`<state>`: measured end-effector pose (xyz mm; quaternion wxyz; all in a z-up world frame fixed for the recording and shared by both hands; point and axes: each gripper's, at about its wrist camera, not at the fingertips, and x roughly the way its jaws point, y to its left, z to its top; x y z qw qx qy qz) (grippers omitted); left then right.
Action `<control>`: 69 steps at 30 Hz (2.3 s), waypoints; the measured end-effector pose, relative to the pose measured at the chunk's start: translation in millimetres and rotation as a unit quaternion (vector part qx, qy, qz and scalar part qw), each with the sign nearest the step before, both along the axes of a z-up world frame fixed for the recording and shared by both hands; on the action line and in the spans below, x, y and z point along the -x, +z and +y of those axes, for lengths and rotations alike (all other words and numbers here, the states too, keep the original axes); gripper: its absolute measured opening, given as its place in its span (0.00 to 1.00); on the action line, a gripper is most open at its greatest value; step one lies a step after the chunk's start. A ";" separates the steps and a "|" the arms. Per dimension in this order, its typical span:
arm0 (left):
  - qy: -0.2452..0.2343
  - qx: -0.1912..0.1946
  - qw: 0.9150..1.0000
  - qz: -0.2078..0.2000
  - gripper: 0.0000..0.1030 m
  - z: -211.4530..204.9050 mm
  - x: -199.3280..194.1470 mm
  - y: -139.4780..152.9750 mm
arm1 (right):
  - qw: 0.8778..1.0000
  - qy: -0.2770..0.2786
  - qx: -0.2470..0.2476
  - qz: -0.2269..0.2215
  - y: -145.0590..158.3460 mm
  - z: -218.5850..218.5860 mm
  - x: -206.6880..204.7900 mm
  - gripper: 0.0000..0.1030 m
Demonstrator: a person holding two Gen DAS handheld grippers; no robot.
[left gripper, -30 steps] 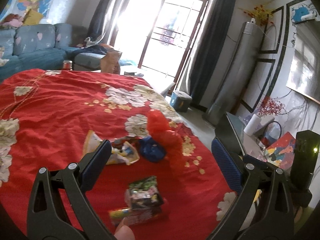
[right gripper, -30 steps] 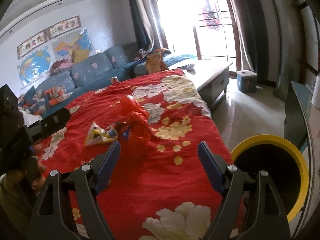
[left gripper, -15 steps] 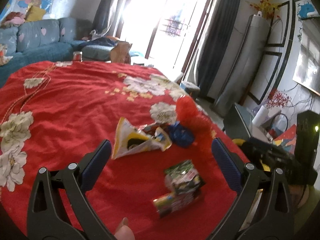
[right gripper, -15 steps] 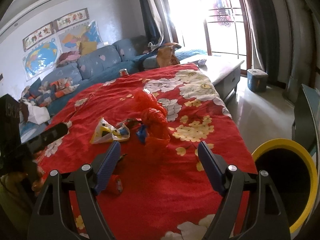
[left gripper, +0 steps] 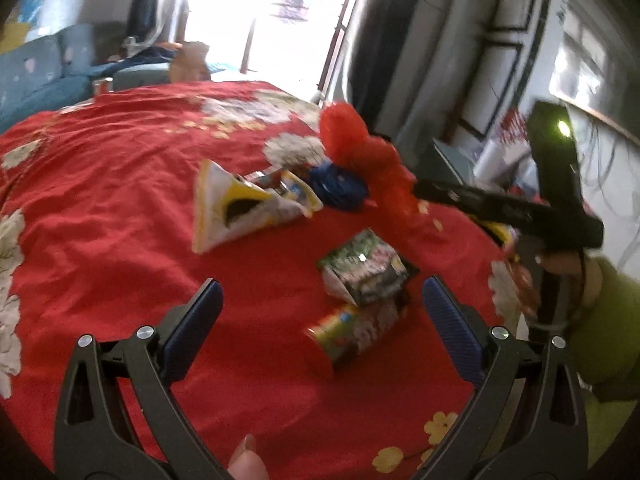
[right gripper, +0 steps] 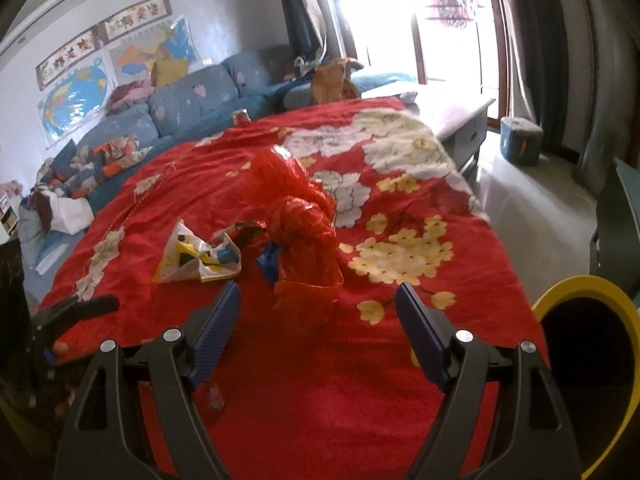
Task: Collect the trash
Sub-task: 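Grasp the red plastic bag with the right tool while the left tool reaches the snack can, then close the left tool around the red-and-green snack can, then carry the red bag and snack can in both tools over the bin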
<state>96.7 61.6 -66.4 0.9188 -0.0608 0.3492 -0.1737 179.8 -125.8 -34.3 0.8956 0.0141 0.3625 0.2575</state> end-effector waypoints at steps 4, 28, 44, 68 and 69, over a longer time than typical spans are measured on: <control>-0.036 -0.019 0.999 0.009 0.89 -16.7 0.0 -7.7 | 1.000 0.006 -0.003 0.021 -10.0 8.3 -10.8 0.68; -0.083 -0.061 0.994 0.025 0.56 -57.7 5.6 -25.2 | 0.998 0.000 -0.055 0.042 -9.6 -17.4 2.0 0.14; -0.092 -0.018 0.995 0.028 0.56 -81.1 -2.8 -23.8 | 0.997 -0.026 -0.064 0.030 -1.4 -48.9 13.5 0.13; -0.109 -0.053 0.993 0.017 0.27 -142.9 -11.6 -0.2 | 0.994 -0.070 -0.089 0.000 19.9 -102.3 17.8 0.10; -0.106 -0.047 0.993 0.017 0.27 -142.9 -12.5 2.1 | 0.993 -0.074 -0.090 -0.002 20.5 -106.3 18.1 0.10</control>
